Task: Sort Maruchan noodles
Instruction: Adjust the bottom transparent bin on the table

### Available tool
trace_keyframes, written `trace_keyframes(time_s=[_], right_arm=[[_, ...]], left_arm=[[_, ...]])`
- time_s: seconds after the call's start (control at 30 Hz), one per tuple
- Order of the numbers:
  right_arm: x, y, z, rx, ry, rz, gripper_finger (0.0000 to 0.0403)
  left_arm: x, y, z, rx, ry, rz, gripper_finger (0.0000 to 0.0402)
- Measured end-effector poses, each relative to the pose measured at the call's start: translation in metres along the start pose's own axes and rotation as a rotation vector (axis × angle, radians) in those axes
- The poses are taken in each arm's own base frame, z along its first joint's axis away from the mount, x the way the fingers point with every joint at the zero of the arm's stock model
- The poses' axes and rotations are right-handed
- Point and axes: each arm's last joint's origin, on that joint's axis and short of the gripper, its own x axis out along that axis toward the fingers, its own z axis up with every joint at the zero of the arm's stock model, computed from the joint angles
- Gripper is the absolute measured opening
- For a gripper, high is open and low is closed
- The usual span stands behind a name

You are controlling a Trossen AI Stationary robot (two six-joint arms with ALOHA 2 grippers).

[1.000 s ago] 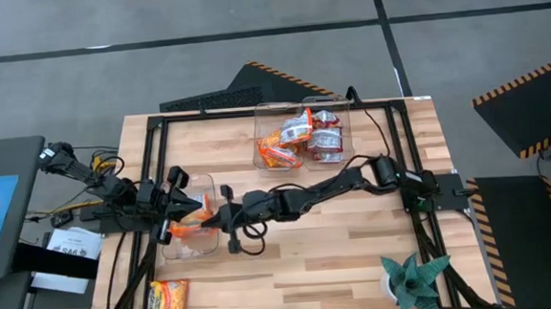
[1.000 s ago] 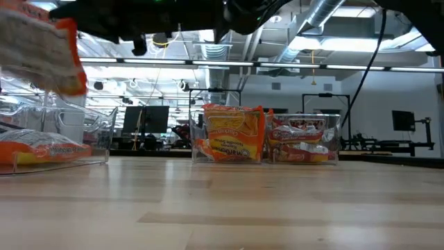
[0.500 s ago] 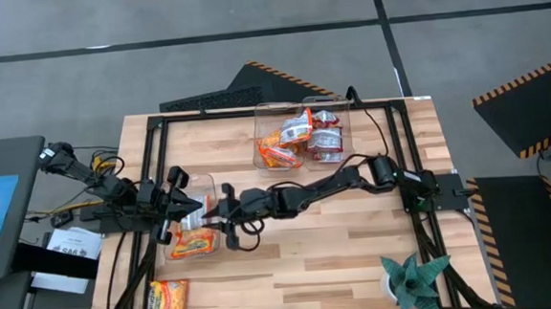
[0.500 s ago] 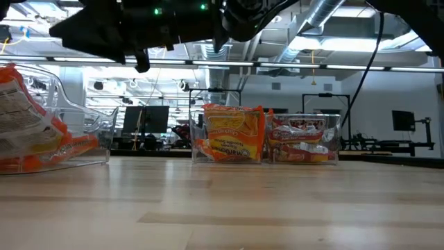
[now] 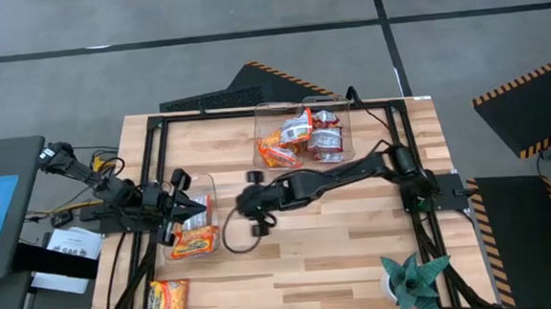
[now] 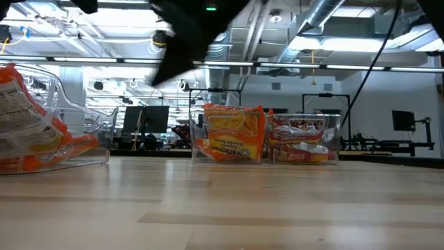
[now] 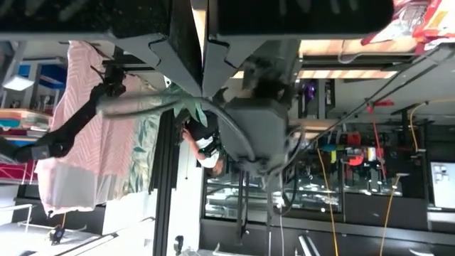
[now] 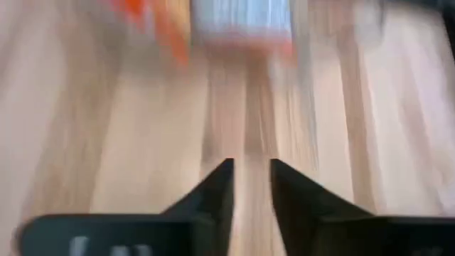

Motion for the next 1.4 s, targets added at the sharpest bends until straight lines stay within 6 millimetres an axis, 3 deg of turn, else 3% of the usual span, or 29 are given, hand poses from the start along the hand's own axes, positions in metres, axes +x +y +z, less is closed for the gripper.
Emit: trace_keyframes(time_s=[0.17,0.23,0.33,0.43,0.57,0.83,1.2,1.4], right_arm=[[-0.029,0.009,-0.033,-0.005,0.239,-0.096,0.0042],[-0.039,0.014,-0.052,0.016,0.29,-0.124,0.0014],[-0.055,0.021,-0.077,0.071,0.279,-0.19,0.0018],[-0.07,0.03,-0.098,0.132,0.233,-0.217,0.0017],[-0.091,0.036,-0.112,0.173,0.179,-0.243,0.0015],[-0.124,0.044,-0.099,0.182,0.037,-0.349,0.0026],[-0.127,0.049,-0.096,0.164,0.011,-0.335,0.0025],[-0.127,0.049,-0.096,0.162,0.01,-0.335,0.0024]], left_arm=[[0.0,0.0,-0.007,-0.001,0.071,0.012,0.0],[0.0,0.002,-0.014,-0.011,0.132,0.1,0.0],[0.001,0.006,-0.025,0.017,0.24,0.267,0.0],[0.006,0.006,-0.02,-0.015,0.357,0.327,0.0],[0.012,0.008,-0.025,-0.083,0.581,0.451,0.0],[0.024,0.027,-0.063,-0.135,0.969,0.716,0.0],[0.033,0.054,-0.09,-0.178,1.162,0.87,0.0],[0.044,0.059,-0.098,-0.178,1.151,0.816,0.0]])
